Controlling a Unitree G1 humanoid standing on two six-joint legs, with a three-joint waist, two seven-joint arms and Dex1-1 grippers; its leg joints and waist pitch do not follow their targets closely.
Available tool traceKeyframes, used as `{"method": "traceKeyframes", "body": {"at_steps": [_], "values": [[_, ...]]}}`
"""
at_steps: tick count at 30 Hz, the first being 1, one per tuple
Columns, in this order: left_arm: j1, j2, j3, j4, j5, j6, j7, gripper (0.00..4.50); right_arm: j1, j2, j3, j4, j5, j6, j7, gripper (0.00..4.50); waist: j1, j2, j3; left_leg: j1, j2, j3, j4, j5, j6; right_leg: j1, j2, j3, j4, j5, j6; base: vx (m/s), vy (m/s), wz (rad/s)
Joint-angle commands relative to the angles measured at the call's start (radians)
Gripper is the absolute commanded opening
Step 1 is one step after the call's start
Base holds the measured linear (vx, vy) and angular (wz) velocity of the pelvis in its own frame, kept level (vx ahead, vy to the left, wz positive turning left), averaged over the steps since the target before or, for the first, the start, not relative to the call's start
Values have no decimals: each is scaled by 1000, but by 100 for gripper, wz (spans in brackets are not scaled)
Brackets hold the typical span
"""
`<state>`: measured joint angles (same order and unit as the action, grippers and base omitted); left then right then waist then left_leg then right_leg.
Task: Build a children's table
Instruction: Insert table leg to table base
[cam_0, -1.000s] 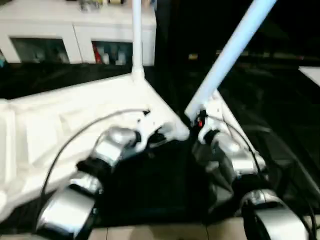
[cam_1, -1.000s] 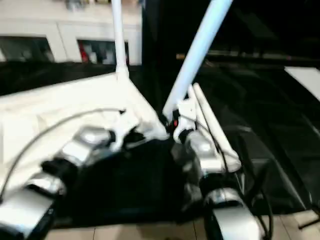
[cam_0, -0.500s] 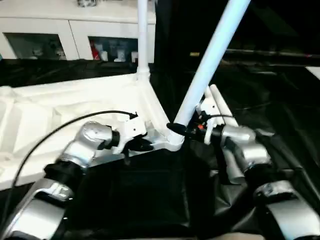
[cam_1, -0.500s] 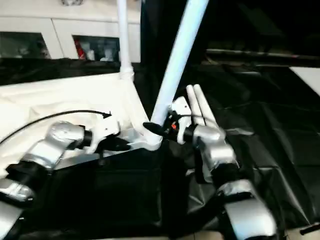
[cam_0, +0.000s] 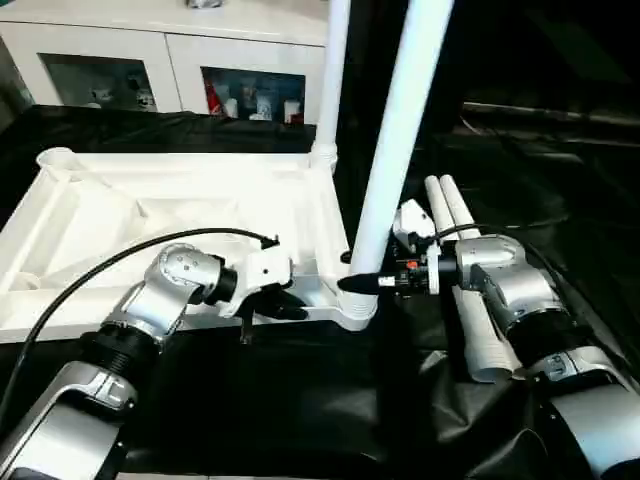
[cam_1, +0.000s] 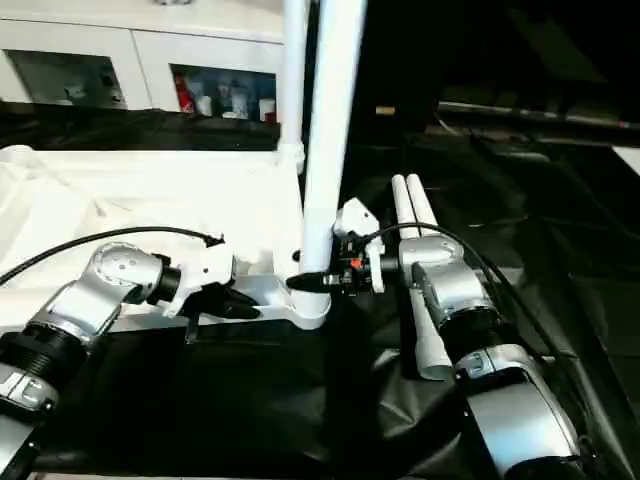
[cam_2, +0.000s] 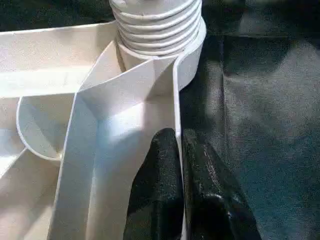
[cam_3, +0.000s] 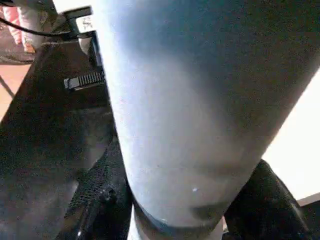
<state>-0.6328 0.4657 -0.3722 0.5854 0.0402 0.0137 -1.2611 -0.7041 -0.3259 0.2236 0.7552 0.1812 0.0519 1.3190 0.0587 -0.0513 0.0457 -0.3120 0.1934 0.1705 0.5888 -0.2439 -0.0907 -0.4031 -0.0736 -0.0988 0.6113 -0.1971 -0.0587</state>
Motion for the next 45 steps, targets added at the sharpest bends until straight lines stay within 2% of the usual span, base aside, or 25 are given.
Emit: {"method": "traceKeyframes", "body": {"at_steps": [1,5,6,9,10,11,12,14,16,20,21,22,27,34,39,43,45], "values": [[-3,38,0,-7,25,-15,-13,0,100,-42,93,92,-130,52,9,189,-1,23,-52,-14,47,-5,-70,-79,47,62,-79,69,-66,-127,-221,0,0,0],[-9,42,0,2,30,-25,-6,0,117,-37,90,91,-128,31,-12,189,-1,22,-55,-19,45,-6,-68,-54,53,66,-80,68,-62,-100,-223,0,0,0],[-11,42,1,4,30,-27,-4,0,119,-34,87,91,-125,28,-17,189,-1,25,-54,-19,45,-7,-68,-55,53,66,-80,68,-63,-102,-223,0,0,0],[-15,40,4,14,31,-35,6,0,126,-23,63,98,-110,23,-59,189,-2,23,-53,-17,44,-6,-69,-79,48,63,-79,67,-69,-143,-210,0,0,0],[-18,37,9,23,32,-39,13,0,130,-8,25,112,-86,33,-113,189,-3,26,-52,-17,44,-7,-71,-94,43,63,-78,67,-72,-165,-204,0,0,0],[-18,36,10,25,31,-40,12,0,132,-3,11,118,-75,40,-129,189,-3,26,-49,-14,44,-7,-73,-117,38,60,-78,67,-78,-202,-193,0,0,0],[-18,36,10,25,31,-40,11,0,133,0,5,120,-71,42,-135,189,-3,28,-48,-13,44,-8,-75,-134,35,59,-78,67,-81,-228,-187,0,0,0],[-16,34,11,26,31,-40,10,0,144,4,-8,127,-61,43,-152,189,-8,29,-44,-12,42,-12,-79,-195,23,58,-79,65,-93,-347,-150,0,0,0],[-16,33,10,27,31,-40,11,0,160,3,-6,129,-64,35,-156,189,-10,30,-45,-11,43,-15,-81,-204,19,56,-79,66,-96,-369,-139,0,0,0],[-17,33,9,30,30,-43,8,0,180,4,2,125,-67,35,-157,189,-13,29,-49,-13,43,-14,-79,-182,27,58,-77,67,-90,-305,-158,0,0,0],[-17,34,9,32,30,-45,6,0,186,5,8,123,-72,31,-158,189,-13,33,-48,-12,43,-14,-80,-181,28,58,-77,67,-89,-298,-163,0,0,0],[-19,35,6,35,33,-50,3,0,191,9,10,118,-78,30,-162,189,-14,32,-49,-12,43,-12,-79,-178,30,58,-76,67,-89,-285,-167,0,0,0],[-22,38,-1,40,36,-55,-10,0,188,15,14,114,-83,33,-163,189,-19,33,-46,-10,44,-17,-83,-223,23,57,-78,65,-95,-352,-154,0,0,0],[-27,41,-18,41,42,-65,-39,0,165,17,42,127,-111,16,-145,189,-23,33,-45,-9,45,-17,-85,-232,24,56,-79,67,-95,-346,-163,0,0,0],[-26,34,-15,41,37,-59,-37,0,163,28,31,136,-108,17,-177,189,-25,33,-45,-11,45,-19,-87,-231,24,57,-79,68,-95,-347,-161,0,0,0],[-36,9,5,70,39,-23,23,0,152,48,1,173,-112,10,-292,189,-28,34,-41,-9,45,-21,-89,-264,15,53,-79,67,-101,-409,-143,0,0,0],[-47,-11,19,95,43,5,74,0,147,60,-14,197,-118,9,-373,189,-34,36,-36,-1,42,-22,-89,-307,-1,43,-78,64,-110,-488,-118,0,0,0]]}}
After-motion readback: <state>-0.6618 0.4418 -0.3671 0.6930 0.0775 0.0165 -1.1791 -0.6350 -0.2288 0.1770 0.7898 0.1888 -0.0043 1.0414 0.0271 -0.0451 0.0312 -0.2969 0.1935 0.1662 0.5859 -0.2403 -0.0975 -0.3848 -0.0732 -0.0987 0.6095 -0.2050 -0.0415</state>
